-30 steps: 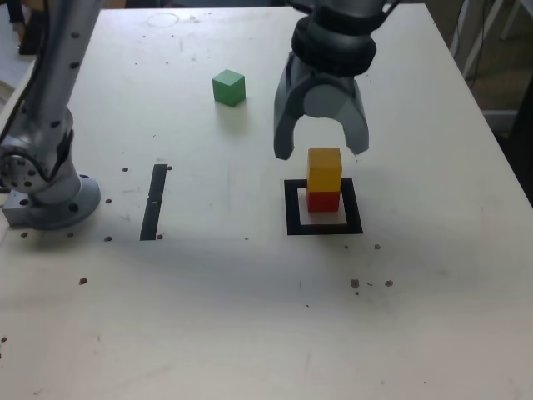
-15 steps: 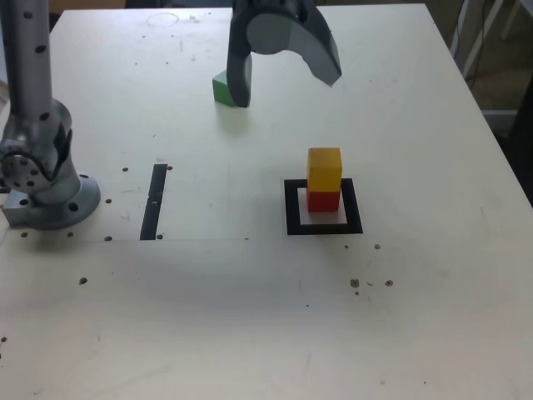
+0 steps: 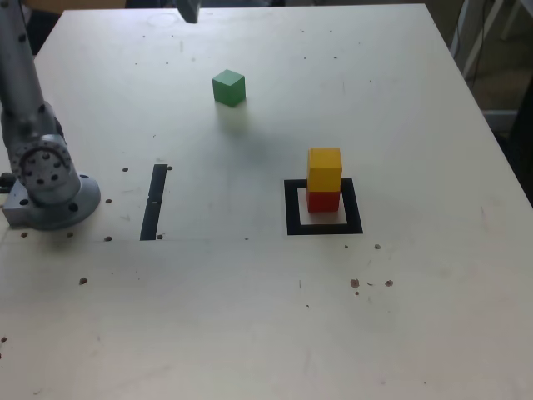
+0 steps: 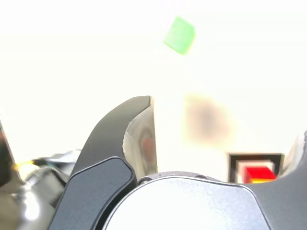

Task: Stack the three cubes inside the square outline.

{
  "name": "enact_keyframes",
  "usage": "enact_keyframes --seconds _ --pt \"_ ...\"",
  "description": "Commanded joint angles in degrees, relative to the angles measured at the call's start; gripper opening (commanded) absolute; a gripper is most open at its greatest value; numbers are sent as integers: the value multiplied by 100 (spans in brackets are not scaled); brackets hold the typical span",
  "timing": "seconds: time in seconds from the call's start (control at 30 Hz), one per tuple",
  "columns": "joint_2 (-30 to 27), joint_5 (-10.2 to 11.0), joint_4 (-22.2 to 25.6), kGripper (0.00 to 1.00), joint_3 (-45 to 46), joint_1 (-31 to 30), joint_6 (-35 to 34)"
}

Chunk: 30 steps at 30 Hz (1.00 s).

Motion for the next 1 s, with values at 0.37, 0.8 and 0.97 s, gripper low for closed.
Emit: enact_keyframes --seconds 0.37,0.8,0.97 --pt "843 52 -1808 99 1163 961 3255" --pt "1427 249 -2070 96 1211 1260 3553" --pt "1613 203 -2437 94 1427 1351 3561"
